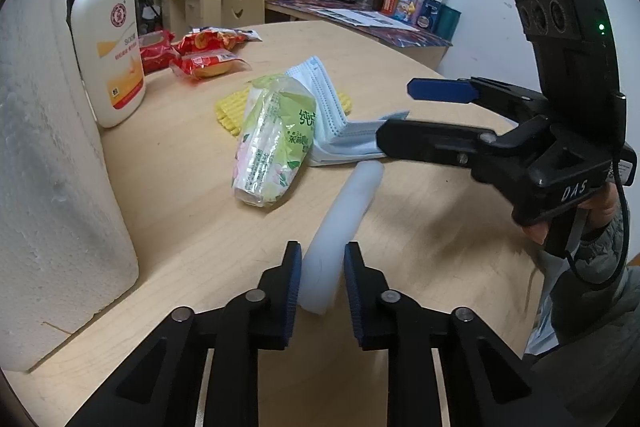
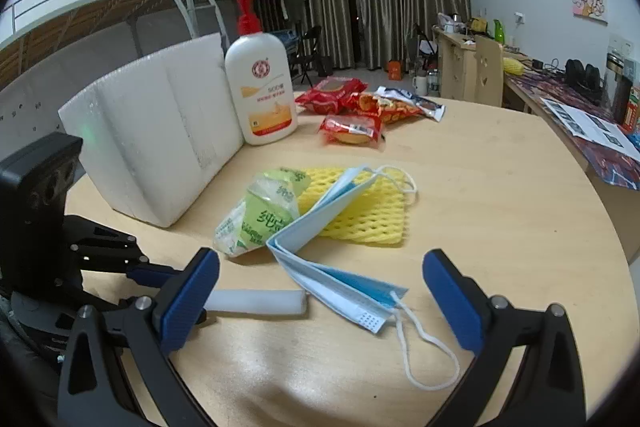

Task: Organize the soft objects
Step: 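Grasp the blue face mask with the right gripper while the left gripper holds the roll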

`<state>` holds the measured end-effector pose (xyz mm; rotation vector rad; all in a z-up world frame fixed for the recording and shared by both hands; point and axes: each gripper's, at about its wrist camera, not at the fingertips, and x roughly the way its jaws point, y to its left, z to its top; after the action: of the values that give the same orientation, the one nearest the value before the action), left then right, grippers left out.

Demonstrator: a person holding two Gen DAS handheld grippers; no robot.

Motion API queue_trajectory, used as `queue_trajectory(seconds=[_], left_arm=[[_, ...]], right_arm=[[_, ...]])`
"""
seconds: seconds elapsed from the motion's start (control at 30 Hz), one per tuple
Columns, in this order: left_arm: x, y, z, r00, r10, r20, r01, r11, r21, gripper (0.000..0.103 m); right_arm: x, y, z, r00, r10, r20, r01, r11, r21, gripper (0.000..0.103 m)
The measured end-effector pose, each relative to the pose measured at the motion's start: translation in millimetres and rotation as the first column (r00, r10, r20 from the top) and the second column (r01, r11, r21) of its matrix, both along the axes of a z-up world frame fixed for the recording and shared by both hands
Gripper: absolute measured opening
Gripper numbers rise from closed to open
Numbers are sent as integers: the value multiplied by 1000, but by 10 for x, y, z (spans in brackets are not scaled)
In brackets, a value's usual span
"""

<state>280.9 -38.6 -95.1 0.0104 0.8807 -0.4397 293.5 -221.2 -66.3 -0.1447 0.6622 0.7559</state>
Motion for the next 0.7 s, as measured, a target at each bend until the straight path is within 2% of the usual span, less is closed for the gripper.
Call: queue_trajectory(seconds=[0.2,0.23,0.27,0.33,0.43,0.5,0.57,0.7], left_arm=[[3,25,1,1000,3,4,-3,1000,0,21],[5,28,2,1000,2,5,-2,1000,0,21],[5,34,-1,1000,2,5,-2,1000,0,21],[2,32,-6,1000,5,2,-5,1000,-3,21],[-13,33,-4,1000,7,1,-7,1000,-9,21],[-15,29,-2,1000,7,1,-7,1000,-9,21],[-16,29,-1,1000,8,1,-8,1000,-10,21],[-20,34,-1,1000,10,0,-10,1000,-14,21]], right_arm=[[-39,156,-36,999,51,2,-51,997,-60,101],[-29,178,-44,999,49,-1,-49,996,-75,90],[-18,214,-67,999,48,-7,-48,993,-104,76],[-16,246,-106,999,47,-11,-48,989,-137,65],[-10,273,-157,998,52,-24,-55,985,-165,59],[-23,283,-167,998,52,-20,-55,982,-179,47],[-19,289,-177,998,54,-27,-59,981,-185,29],[-46,291,-189,997,67,-46,-74,981,-178,16]])
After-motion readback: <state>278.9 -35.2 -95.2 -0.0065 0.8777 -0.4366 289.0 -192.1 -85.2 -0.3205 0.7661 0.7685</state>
